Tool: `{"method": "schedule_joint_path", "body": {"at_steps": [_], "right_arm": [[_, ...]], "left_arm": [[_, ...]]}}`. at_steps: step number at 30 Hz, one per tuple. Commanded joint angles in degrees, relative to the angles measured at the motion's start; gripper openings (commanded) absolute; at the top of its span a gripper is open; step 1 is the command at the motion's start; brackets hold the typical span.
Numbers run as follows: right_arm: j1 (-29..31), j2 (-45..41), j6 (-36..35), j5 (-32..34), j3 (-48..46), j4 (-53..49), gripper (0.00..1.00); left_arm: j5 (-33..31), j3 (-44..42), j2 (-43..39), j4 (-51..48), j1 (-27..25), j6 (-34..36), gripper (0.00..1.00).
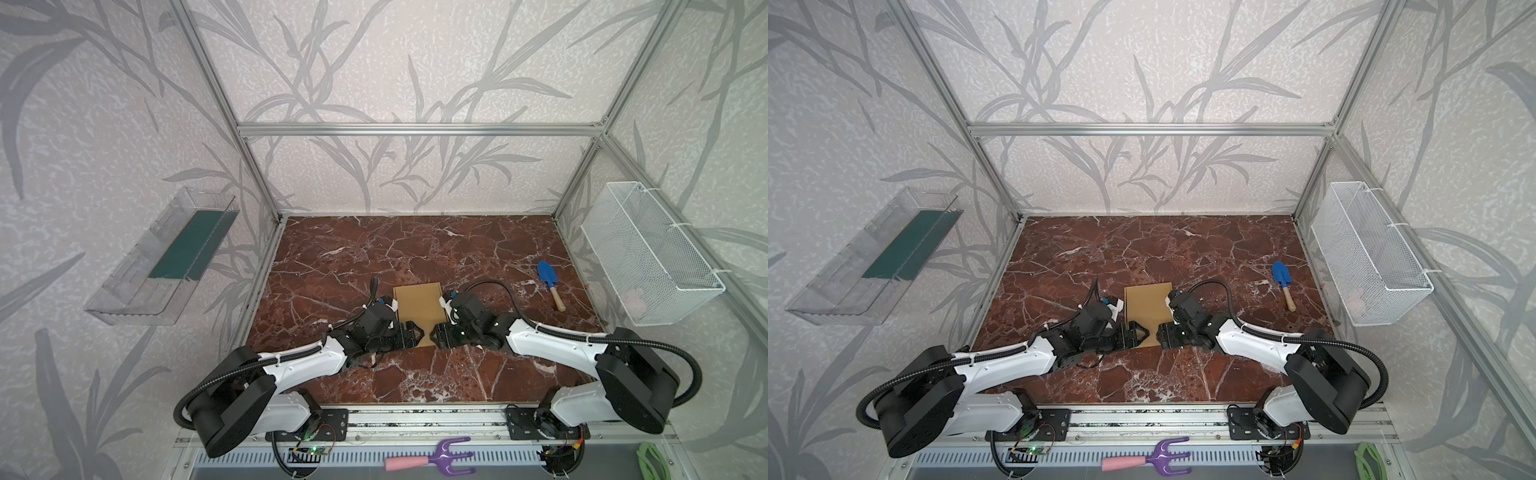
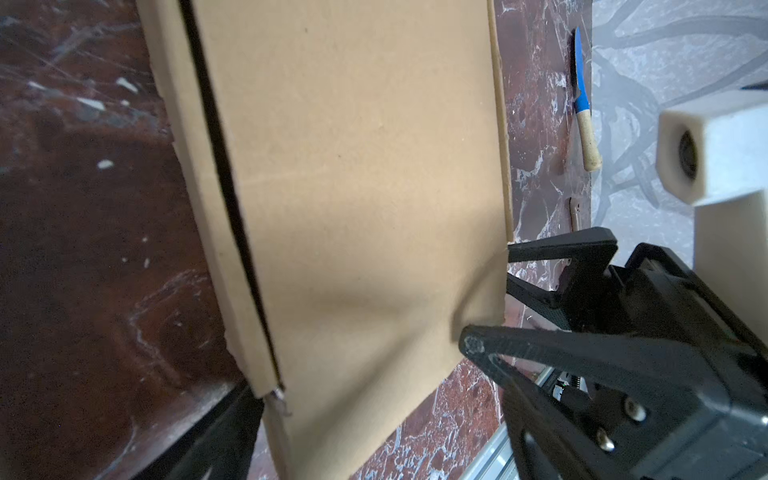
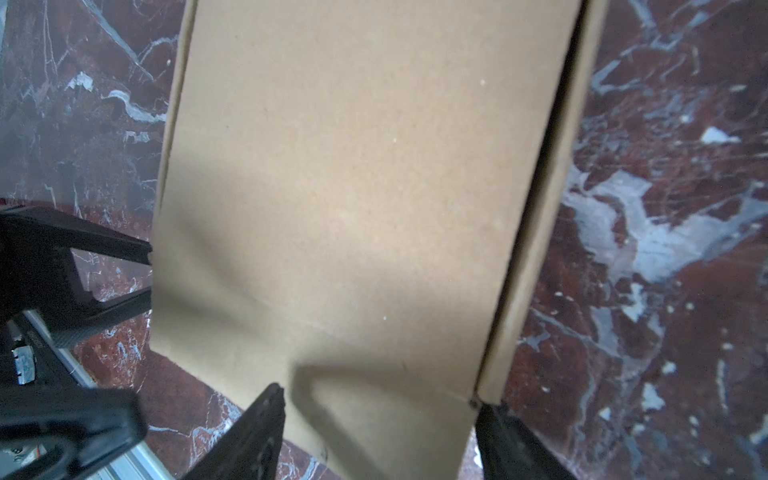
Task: Fold the paper box
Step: 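Press the closed box's sides between both grippers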
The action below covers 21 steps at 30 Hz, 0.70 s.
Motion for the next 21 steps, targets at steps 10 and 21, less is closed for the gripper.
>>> {"method": "schedule_joint_path", "body": {"at_steps": [10, 21], "right_arm": [[-0.3, -0.3, 0.0, 1.1, -0.6, -0.2, 0.69], [-0.3, -0.8, 0.5, 1.1, -0.7, 0.1, 0.65]], "left_arm": [[-1.8, -0.9, -0.7, -1.0, -0.4, 1.2, 0.91], [-1.7, -0.8, -0.5, 1.2, -0.4, 0.1, 0.91]]}}
